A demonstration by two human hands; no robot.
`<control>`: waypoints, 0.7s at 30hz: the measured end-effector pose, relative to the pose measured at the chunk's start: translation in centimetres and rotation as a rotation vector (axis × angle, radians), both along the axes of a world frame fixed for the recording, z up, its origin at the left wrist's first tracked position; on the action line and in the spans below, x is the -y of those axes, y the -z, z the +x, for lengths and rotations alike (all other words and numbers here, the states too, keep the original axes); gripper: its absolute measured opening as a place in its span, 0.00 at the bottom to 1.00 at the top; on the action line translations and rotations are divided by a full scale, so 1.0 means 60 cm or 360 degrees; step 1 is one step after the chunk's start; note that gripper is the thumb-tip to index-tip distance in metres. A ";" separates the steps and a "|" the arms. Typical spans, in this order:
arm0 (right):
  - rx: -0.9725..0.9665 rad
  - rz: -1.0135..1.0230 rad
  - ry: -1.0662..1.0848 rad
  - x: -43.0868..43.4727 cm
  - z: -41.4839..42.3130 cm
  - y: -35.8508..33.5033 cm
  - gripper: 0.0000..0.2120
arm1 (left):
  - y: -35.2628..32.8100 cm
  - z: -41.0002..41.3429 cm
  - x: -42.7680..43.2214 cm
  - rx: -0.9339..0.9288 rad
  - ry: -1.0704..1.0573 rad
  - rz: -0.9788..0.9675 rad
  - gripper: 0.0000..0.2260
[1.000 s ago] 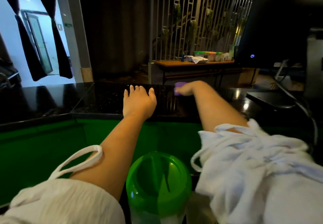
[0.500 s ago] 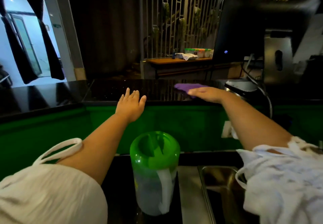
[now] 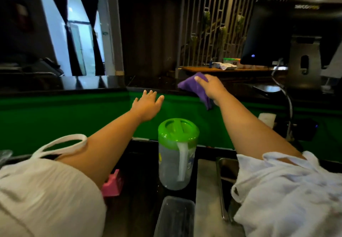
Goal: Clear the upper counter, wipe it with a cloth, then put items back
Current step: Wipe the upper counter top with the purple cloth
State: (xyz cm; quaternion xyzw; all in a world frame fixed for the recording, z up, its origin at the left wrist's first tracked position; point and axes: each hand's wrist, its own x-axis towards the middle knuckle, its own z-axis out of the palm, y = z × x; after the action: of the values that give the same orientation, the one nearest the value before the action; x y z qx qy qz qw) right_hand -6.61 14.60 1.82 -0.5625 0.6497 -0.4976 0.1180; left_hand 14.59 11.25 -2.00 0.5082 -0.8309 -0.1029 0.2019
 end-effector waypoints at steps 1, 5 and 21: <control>0.0122 -0.0070 -0.0085 -0.009 0.024 -0.006 0.16 | -0.004 0.026 -0.017 -0.0031 -0.0031 -0.0013 0.25; 0.0503 -0.0049 -0.0430 -0.026 0.135 -0.003 0.10 | 0.004 0.156 -0.093 -0.0167 -0.0226 -0.0002 0.25; 0.0119 0.0818 -0.1568 -0.158 0.727 0.182 0.07 | 0.174 0.675 -0.440 -0.0229 -0.1172 0.0273 0.19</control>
State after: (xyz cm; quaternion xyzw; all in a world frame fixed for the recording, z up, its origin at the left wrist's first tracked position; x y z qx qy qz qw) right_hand 37.04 24.11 -9.12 -0.7348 0.4057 -0.2287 0.4931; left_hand 55.09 37.62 -12.41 0.7792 -0.5647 -0.1280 0.2399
